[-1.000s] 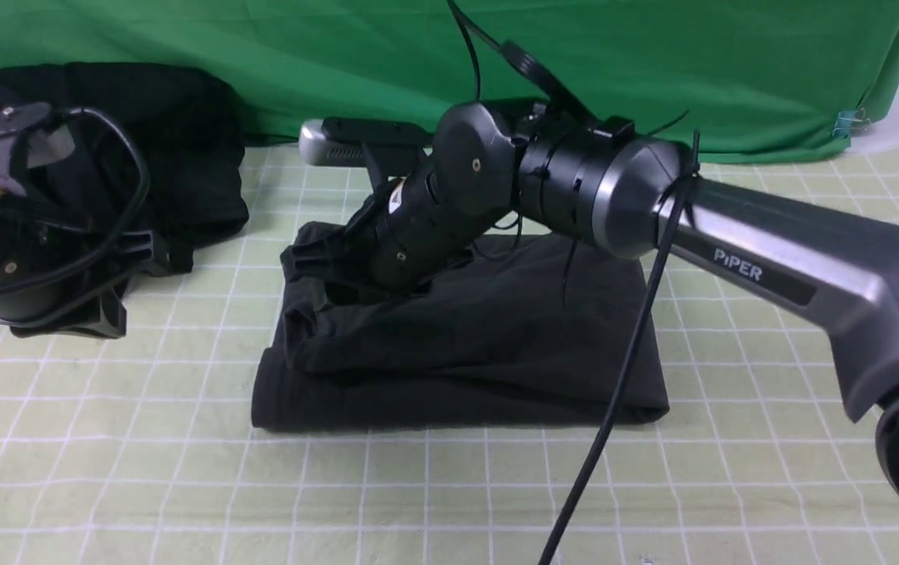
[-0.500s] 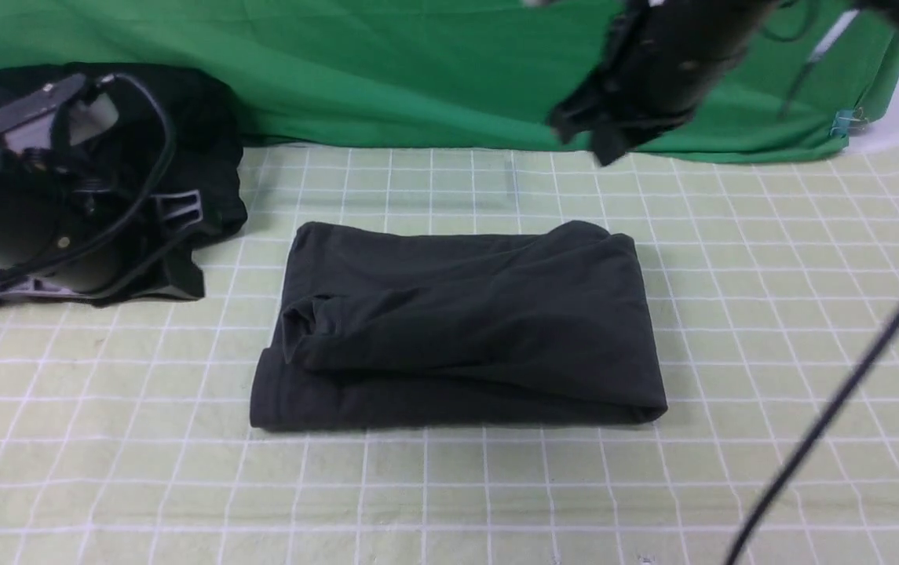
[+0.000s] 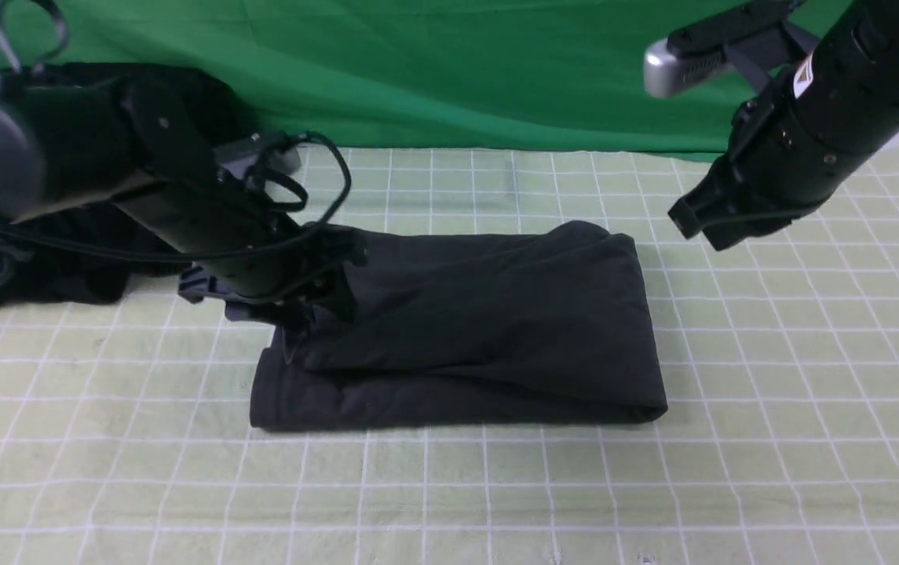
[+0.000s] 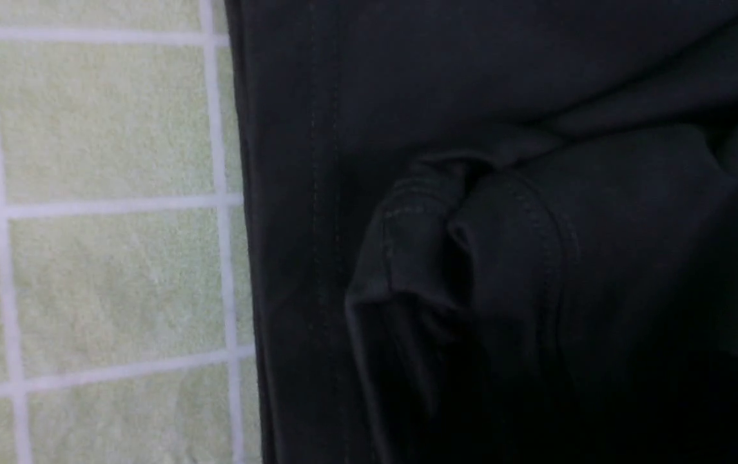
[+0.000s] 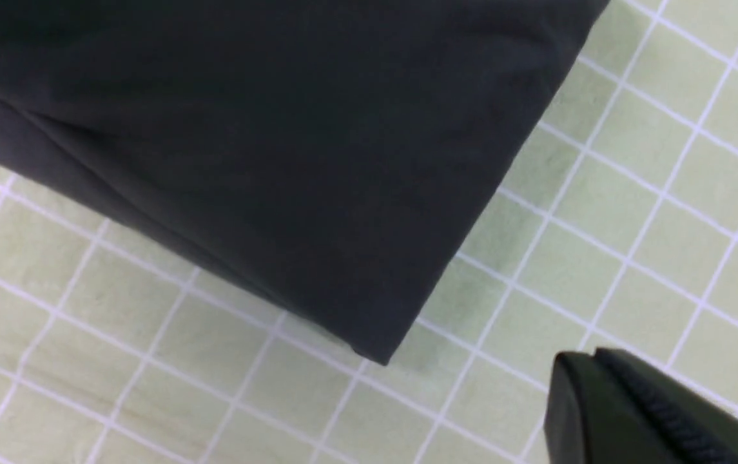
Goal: Fold a long-sleeved shirt over a green coffee tablecloth.
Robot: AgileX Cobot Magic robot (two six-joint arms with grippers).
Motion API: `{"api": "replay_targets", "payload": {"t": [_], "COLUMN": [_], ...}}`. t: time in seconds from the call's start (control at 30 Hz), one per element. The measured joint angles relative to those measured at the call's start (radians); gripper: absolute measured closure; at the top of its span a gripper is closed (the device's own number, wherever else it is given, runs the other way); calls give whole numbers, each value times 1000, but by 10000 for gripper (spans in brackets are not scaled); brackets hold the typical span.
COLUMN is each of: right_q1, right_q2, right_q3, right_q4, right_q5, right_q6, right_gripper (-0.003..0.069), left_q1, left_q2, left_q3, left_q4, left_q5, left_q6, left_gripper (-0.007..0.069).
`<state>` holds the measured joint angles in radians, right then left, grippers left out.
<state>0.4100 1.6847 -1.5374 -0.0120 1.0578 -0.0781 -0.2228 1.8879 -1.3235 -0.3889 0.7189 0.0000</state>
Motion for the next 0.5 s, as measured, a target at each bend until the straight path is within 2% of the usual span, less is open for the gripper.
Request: {"api": "replay_targets", "payload": {"t": [0.1, 0.13, 0.23, 0.27, 0.33, 0.37, 0.43, 0.5], "right_q1": [0, 0, 0, 0, 0, 0, 0, 0], "right_q2": [0, 0, 0, 0, 0, 0, 0, 0], "right_q3": [13, 17, 17, 17, 17, 17, 17, 17], "right_q4": [0, 0, 0, 0, -1, -1, -1, -1], "right_q5": [-14, -24, -34, -41, -47, -48, -53, -54], "right_q6": [0, 0, 0, 0, 0, 0, 0, 0], "right_gripper": [661, 661, 659, 659, 659, 659, 659, 657], "left_q1": [0, 0, 0, 0, 0, 0, 0, 0], "left_q2": [31, 45, 47, 47, 47, 47, 47, 39], "left_q3": [-8, -8, -8, -10, -10, -10, -25, -42], "left_q4": [-4, -6, -9, -9, -10, -10, 12, 33], "left_q5": [6, 6, 5, 4, 1, 1, 8, 15], "left_q6": [0, 0, 0, 0, 22, 22, 34, 35], "left_gripper": [207, 228, 330, 432, 552, 552, 607, 614]}}
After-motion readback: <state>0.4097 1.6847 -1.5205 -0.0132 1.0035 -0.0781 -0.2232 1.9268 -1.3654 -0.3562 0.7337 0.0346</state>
